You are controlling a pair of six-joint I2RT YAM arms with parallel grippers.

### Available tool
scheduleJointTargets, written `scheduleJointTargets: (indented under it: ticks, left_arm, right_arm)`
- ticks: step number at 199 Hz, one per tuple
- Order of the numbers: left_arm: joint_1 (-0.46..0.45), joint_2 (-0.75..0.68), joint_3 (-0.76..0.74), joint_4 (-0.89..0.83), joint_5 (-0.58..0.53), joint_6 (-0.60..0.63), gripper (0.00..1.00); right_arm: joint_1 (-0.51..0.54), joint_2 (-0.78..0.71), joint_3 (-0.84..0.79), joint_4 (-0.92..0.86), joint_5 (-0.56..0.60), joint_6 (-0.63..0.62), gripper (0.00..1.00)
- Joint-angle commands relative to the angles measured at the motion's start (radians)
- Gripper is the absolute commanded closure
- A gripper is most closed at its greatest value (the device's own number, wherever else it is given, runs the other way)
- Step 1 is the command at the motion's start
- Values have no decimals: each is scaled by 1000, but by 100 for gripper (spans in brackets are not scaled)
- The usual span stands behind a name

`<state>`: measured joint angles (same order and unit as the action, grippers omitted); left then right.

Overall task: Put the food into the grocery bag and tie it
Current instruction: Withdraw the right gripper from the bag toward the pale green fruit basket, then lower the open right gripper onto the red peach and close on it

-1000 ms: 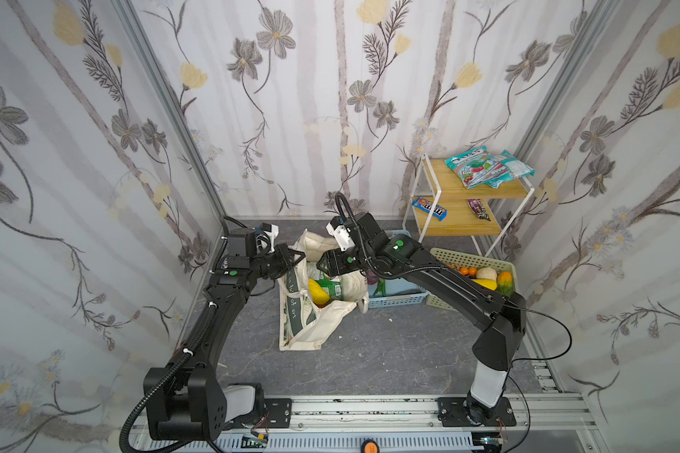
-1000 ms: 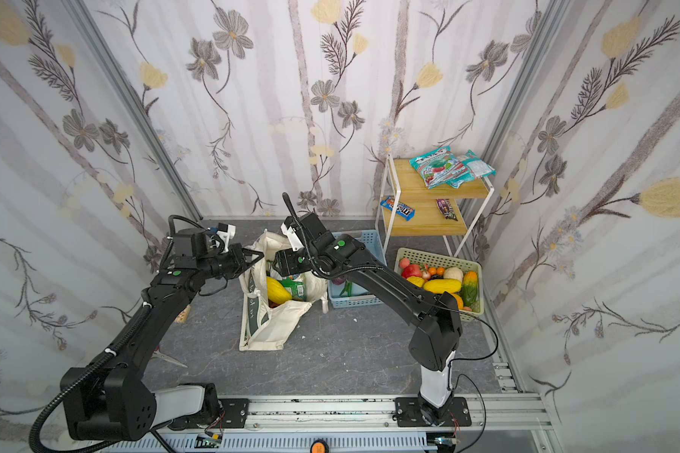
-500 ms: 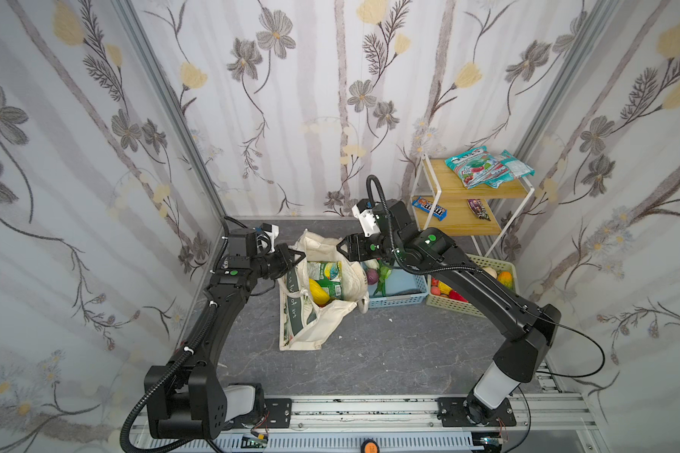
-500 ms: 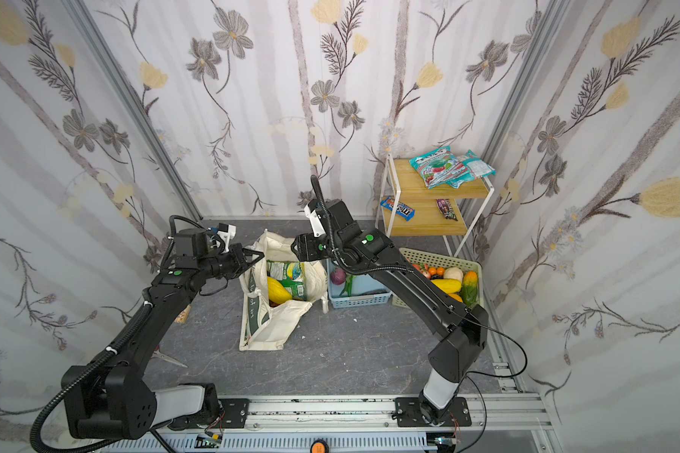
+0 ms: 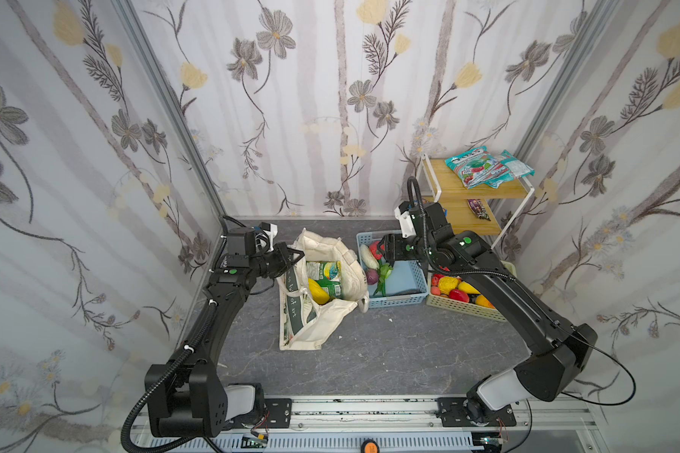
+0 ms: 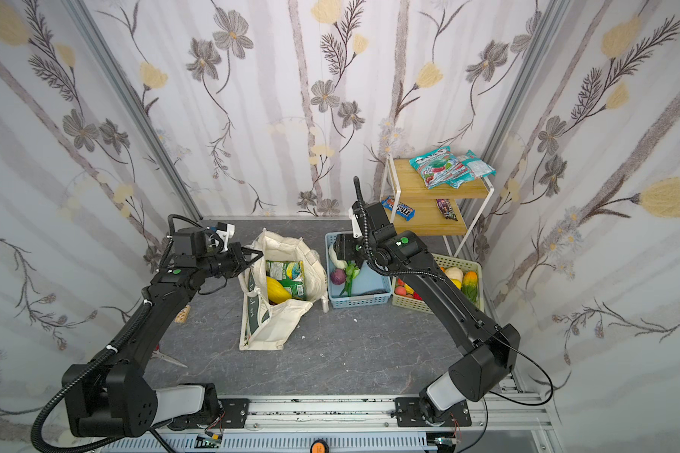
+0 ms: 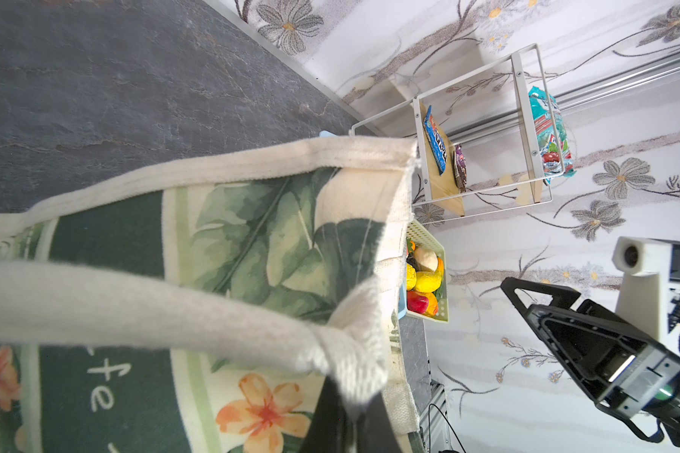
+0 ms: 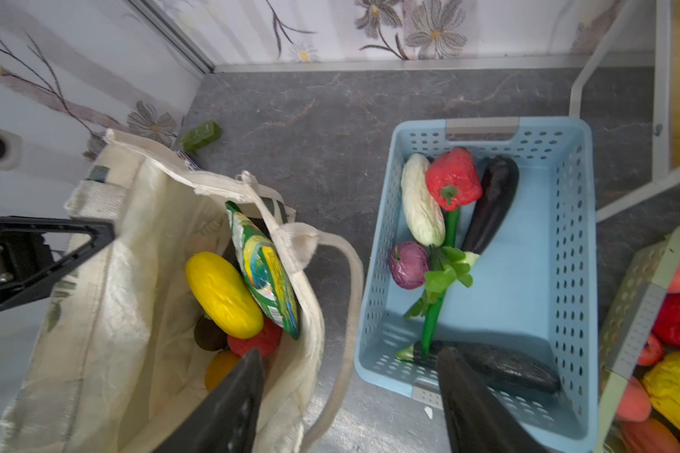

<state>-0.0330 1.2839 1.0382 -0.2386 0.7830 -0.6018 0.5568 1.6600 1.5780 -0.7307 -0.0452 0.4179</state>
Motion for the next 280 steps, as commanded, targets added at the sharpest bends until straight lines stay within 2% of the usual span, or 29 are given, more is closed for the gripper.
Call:
scheduleJointTargets:
  ticks: [1,80,121,141,199,280]
  left_arm:
    - [4,-5,6,18,20,12,100]
    - [4,-3,11,23,25,1,100]
    - [4,-9,5,16,23,3,100]
    - [4,-8,6,14,24,3,100]
    - [5,-4,6,19,23,3,100]
    - [5,-8,-12,25,25,3,100]
  right_arm:
    - [-48,-42,-71,-22,77,16,30]
    - [-359,-163,-325,-4,172,23,29]
    - [-458,-178,-418,10,189,9,29]
    - [-483,-168,-444,12,215,1,26]
    - [-492,-81,-472,20,272,-20,25]
    - [-452,69,-415,18,353,-71,24]
